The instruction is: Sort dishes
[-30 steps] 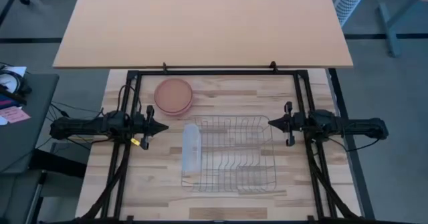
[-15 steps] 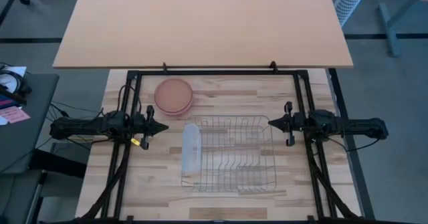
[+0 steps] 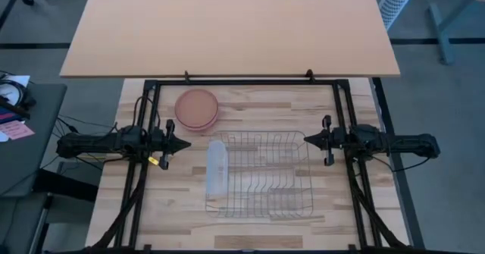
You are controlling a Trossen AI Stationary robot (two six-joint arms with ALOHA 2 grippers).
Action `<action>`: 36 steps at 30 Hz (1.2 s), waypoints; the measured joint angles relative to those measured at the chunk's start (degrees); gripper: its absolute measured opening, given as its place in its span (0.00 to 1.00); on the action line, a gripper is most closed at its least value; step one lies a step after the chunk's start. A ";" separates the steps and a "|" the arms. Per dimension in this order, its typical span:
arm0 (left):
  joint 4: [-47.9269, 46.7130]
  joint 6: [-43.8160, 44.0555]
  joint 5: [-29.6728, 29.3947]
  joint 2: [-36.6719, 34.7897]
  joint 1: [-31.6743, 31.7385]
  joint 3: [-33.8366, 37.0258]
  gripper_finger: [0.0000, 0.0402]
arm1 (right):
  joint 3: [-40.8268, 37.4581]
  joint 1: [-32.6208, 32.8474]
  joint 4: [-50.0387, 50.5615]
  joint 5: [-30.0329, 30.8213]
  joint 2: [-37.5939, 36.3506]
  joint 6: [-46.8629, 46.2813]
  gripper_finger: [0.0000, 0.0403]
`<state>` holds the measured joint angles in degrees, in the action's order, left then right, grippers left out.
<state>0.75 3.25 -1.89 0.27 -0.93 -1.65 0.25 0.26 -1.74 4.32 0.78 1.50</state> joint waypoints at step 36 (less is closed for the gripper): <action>0.00 0.00 0.00 -0.02 0.00 0.02 0.00 | 5.61 -3.19 0.56 0.42 0.06 -1.02 0.01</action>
<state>0.75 3.25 -1.89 0.26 -0.93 -1.63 5.86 -2.94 -1.18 4.73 0.83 0.47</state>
